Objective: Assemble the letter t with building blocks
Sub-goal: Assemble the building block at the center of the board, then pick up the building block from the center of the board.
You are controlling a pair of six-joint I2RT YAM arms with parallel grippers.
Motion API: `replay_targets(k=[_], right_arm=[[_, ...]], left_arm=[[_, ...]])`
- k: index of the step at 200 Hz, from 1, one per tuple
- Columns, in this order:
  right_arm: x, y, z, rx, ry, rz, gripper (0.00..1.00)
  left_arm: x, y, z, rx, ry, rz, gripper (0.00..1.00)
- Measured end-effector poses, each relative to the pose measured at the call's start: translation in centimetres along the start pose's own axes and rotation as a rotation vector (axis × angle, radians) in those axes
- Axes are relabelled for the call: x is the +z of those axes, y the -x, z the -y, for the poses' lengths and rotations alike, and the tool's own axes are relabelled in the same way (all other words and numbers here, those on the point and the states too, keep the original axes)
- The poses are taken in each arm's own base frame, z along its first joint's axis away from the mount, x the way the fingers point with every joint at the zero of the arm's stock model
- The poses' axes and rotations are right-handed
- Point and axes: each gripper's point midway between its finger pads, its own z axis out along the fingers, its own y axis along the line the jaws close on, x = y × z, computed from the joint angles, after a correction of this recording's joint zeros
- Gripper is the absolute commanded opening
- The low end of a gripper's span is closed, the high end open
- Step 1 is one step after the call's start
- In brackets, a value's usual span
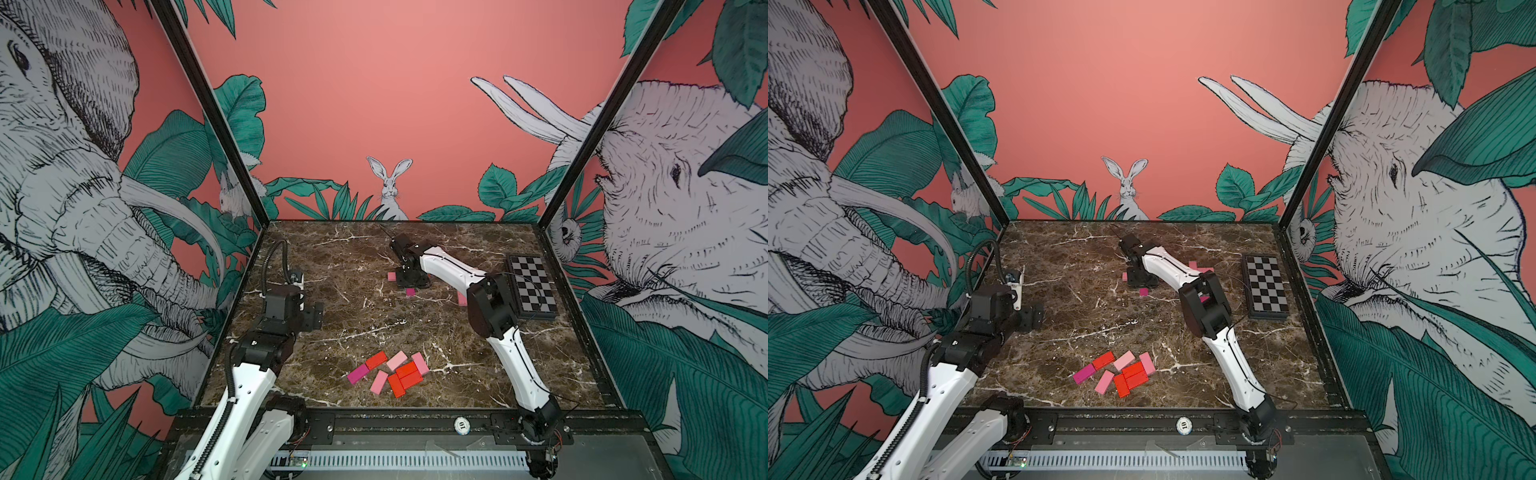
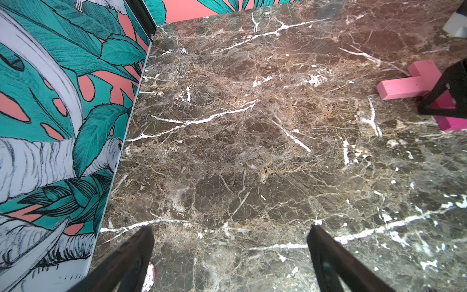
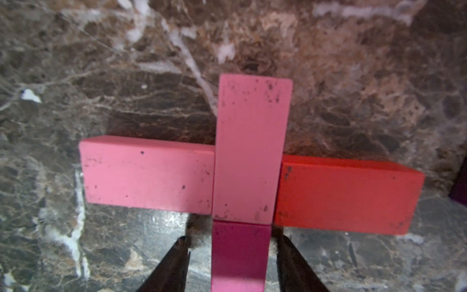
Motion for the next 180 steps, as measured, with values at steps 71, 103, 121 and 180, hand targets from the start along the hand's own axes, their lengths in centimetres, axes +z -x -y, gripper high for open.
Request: replay_targets(k=[71,103,121,180], right_arm=[[-0.6,-2.0,1.0,-0.041,-0.007,-0.043,0.78],[-1.6,-4.5,1.8,-0.105,-0.002,-0.120,0.79],[-2.9,-5.6,1.9,-0.142,0.021,-0.150,0.79],[-9.4,-11.6,2.9,-0.234,0.123,-0.186,0.67]], left_arm=[[0.0,0.0,0.0,0.000,0.000,-0.001,0.98],[0.1,-0.1,0.0,0.002,0.000,-0.007,0.98],[0.4,-0.2,0.1,0.004,0.000,-0.017,0.98],[0.5,-0.4,0.0,0.007,0.006,-0.027,0.98]])
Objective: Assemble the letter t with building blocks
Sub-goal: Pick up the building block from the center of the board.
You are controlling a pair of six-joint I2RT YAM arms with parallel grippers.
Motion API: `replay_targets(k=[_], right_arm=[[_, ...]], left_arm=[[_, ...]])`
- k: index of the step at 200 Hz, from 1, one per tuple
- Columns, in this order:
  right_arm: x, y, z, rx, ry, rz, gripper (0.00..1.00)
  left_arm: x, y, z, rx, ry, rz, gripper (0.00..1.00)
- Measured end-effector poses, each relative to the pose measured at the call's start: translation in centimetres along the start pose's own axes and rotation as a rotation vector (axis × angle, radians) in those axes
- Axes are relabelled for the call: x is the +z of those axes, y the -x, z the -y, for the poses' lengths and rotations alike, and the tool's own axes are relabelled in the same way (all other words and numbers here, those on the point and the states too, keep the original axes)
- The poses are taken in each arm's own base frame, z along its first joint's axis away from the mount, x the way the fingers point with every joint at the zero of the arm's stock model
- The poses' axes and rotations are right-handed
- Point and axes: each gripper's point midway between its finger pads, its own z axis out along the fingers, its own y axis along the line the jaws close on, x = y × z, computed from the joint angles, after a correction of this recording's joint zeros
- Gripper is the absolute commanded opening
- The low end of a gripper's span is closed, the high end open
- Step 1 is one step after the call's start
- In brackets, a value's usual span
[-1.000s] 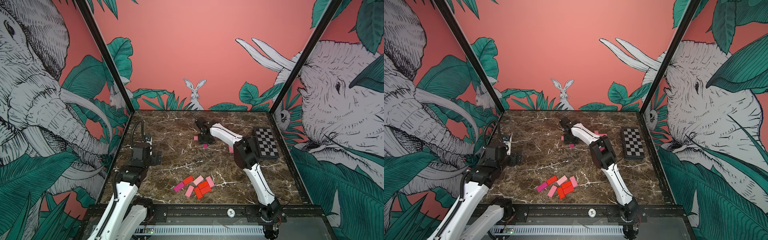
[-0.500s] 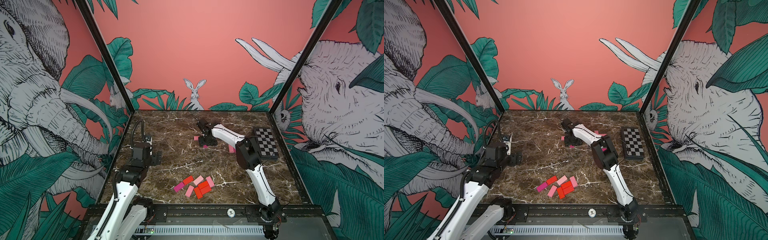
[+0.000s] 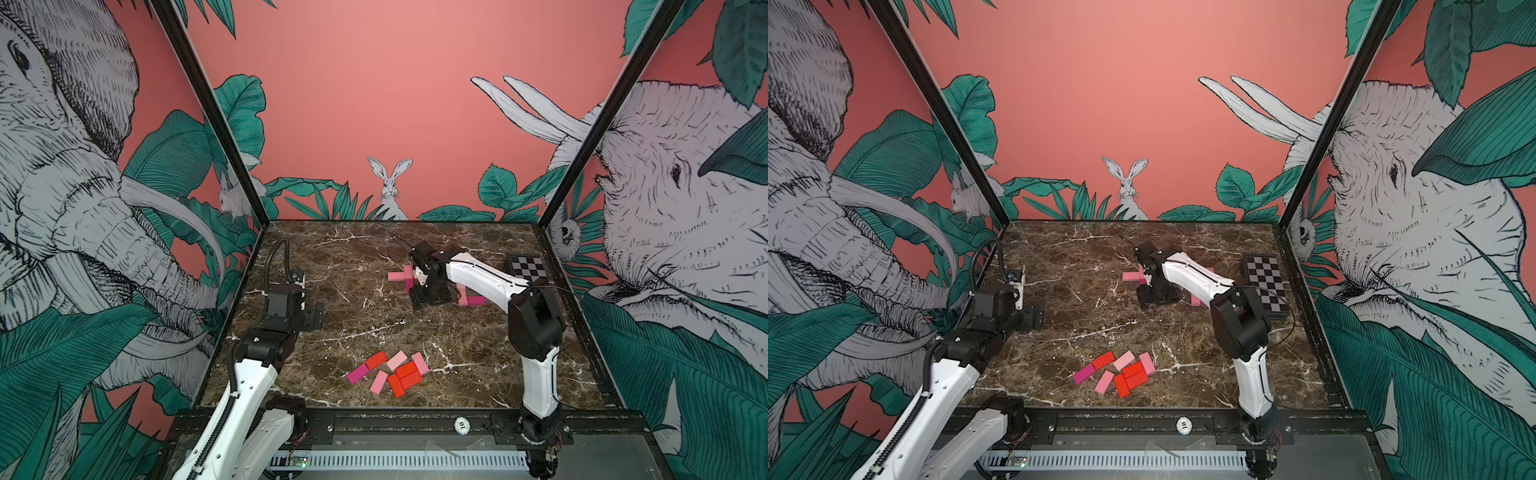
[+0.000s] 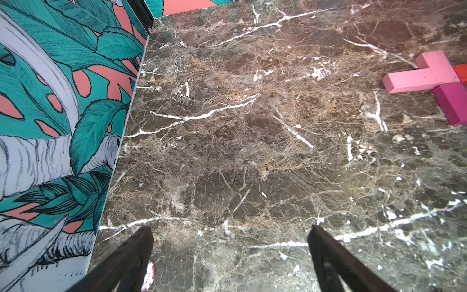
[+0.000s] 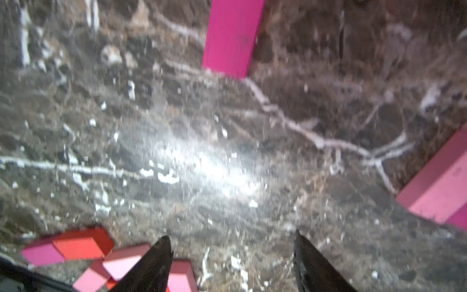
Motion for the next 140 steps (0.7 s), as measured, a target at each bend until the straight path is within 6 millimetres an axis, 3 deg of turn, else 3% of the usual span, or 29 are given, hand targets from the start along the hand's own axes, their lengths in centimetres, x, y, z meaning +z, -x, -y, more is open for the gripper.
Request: replay_targets(k=[37,78,106,140], right_arm=[[-0.1,-6.0,-0.7,-0.055,-0.051,-0.016,0.65],[2.9,-11.7,-2.4,-0.106,-0.044,-0.032,0.58],[4.5,-13.4,-3.0,-0.104,-0.017,-0.027,0.54],[5.2,-12.8,-4.5,-0.111,0.040,0.009,0.50]], left_arm=[[0.0,0.0,-0.1,0.000,0.009,0.000,0.98],[0.2,-0.1,-0.3,0.002,0.020,-0.008,0.98],[0.3,-0.2,-0.3,0.003,0.022,-0.013,0.98],[0.3,-0.2,-0.4,0.003,0.025,-0.015,0.98]])
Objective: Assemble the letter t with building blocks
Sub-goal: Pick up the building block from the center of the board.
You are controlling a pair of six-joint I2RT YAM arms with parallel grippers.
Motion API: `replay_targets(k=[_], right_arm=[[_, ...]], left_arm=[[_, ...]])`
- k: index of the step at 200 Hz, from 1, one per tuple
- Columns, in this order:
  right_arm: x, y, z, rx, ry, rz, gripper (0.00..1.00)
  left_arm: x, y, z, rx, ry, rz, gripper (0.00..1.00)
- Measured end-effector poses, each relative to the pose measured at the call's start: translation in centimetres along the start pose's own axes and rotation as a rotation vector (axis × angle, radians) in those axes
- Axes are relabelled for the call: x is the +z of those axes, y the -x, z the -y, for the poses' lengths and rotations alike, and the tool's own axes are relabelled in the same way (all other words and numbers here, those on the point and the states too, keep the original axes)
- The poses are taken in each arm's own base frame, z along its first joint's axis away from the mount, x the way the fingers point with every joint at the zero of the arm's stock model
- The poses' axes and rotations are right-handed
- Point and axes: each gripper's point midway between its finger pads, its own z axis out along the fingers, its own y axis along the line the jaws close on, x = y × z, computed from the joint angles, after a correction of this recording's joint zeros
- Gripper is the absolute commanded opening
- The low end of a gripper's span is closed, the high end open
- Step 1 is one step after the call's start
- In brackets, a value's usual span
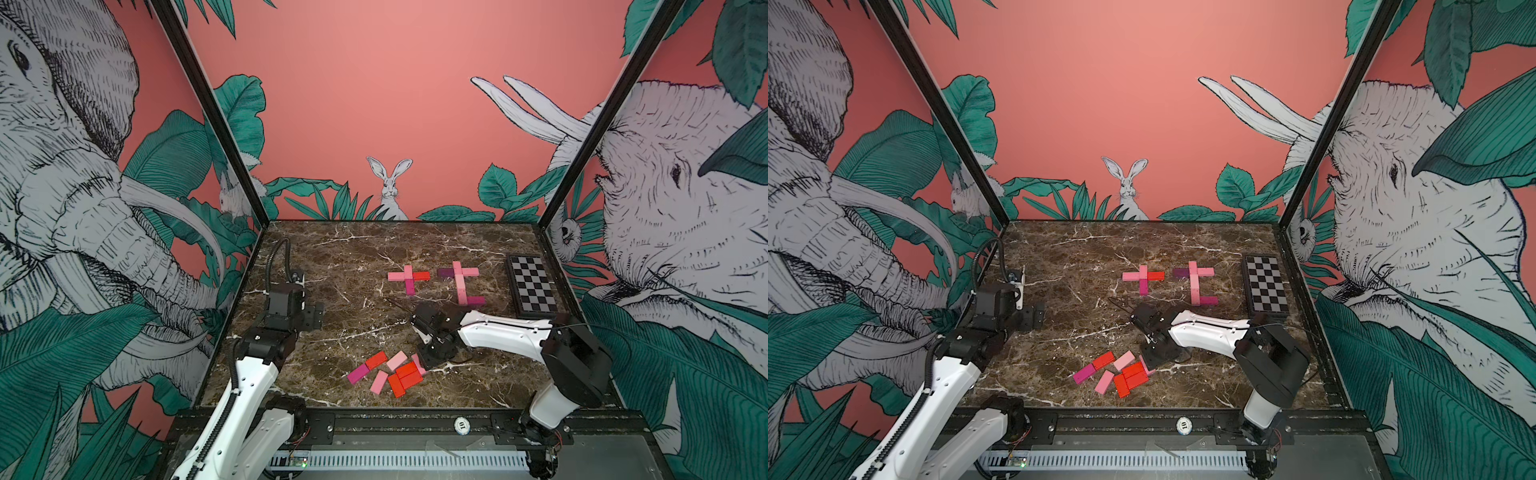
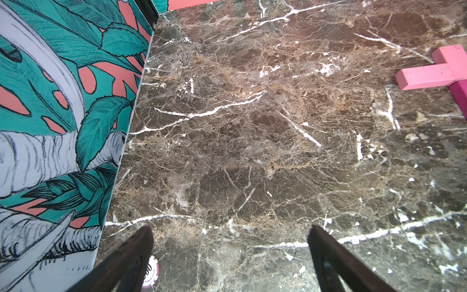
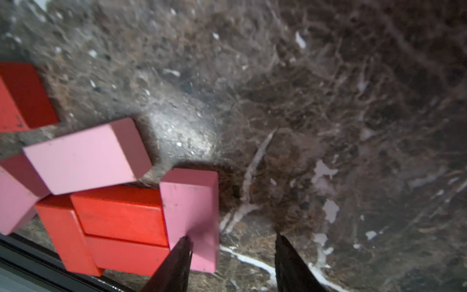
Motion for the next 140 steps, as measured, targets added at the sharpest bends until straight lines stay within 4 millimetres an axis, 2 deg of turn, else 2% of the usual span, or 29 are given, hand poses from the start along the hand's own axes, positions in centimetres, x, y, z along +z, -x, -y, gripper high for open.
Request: replay_targets(k=[30,64,140], right_arm=[[0.5,0.7,-1.1,-0.010,0.042,0.018,0.47],[1.0,0.6,-1.4,-0.021,0.041,0.010,0.44],[1.0,0.3,0.1,-0.023,-0.049,0.014,0.39]], left_arm=[[0.0,0.0,0.0,0.000,0.002,0.000,0.98],[0.0,0.0,-0.1,0.000,0.005,0.000,0.98],[0.0,0.0,-0.1,0.001,0.005,-0.001,0.97]])
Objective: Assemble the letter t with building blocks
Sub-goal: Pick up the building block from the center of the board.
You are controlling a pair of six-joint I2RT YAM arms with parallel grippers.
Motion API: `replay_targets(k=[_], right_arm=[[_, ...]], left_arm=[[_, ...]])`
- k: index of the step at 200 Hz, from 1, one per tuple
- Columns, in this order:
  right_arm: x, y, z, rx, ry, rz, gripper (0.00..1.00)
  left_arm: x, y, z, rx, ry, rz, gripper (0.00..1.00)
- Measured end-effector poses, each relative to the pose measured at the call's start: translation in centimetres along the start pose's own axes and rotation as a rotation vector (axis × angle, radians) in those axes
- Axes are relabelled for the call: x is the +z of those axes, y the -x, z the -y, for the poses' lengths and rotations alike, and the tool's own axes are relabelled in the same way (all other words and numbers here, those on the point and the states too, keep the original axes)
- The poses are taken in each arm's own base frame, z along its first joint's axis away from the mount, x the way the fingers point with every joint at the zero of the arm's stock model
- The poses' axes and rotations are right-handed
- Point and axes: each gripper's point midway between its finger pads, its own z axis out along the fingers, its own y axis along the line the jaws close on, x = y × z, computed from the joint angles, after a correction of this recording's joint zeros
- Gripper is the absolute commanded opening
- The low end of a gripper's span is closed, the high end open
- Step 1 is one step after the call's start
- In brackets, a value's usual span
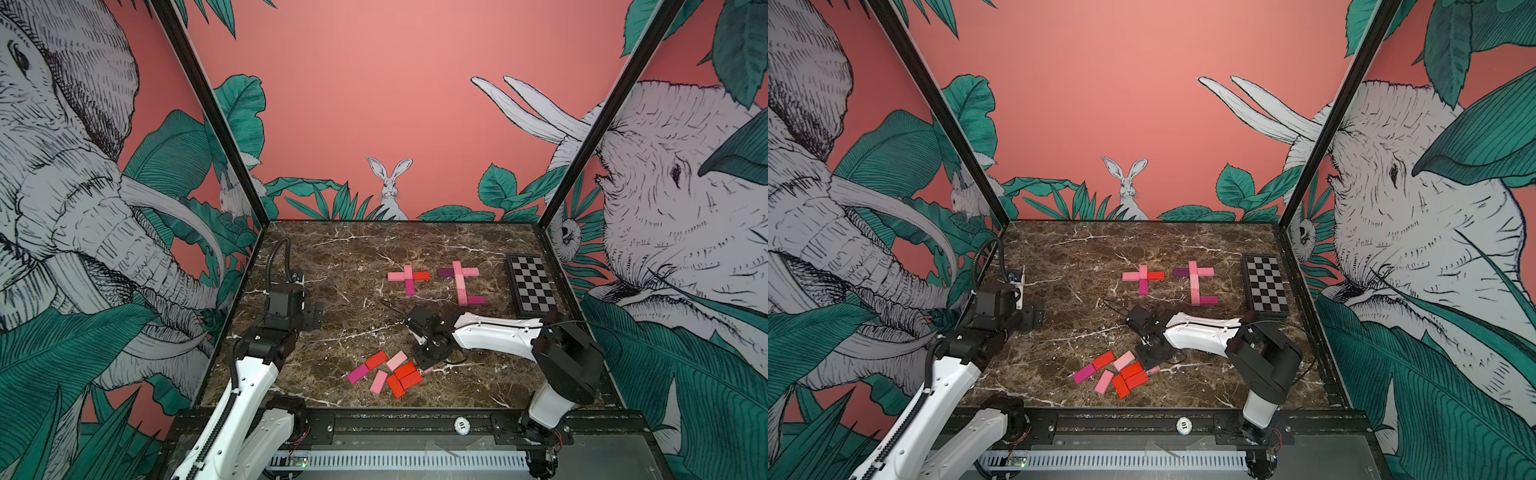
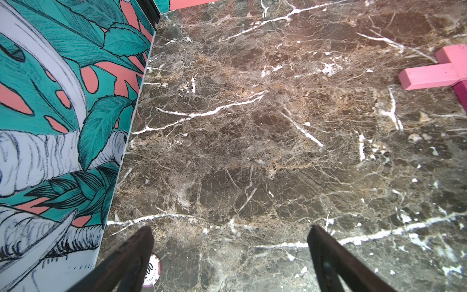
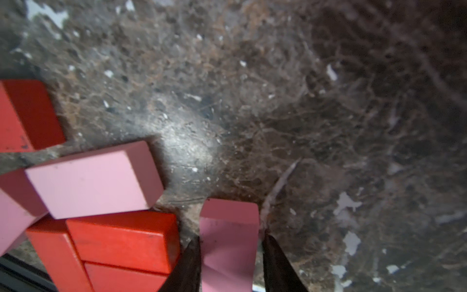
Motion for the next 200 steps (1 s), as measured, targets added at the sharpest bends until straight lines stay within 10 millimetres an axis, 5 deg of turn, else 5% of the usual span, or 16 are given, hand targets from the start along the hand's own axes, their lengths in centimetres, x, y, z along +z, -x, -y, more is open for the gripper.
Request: replay_targets(k=[52,108,165,200], right_arm=[[0.0,-0.4,1.1,0.002,-0.064,-0.022,0.39],[-0.2,0.2,1.3,0.040,-0.073,-0.023,0.27],[-2.6,7.5,1.1,0.174,-0.028,0.099,0.22],[-2.2,11.1,2.5,0.275,-0.037,0.118,0.24]], left_arm=[[0.0,0.0,0.0,0.000,0.000,0.000,0.98],[0.0,0.0,0.0,0.000,0.000,0.000,0.97],[0.0,0.0,0.0,0.000,0.000,0.000,0.97],[-0.2,0.1,0.0,-0.003,-0.001,0.008,0.97]])
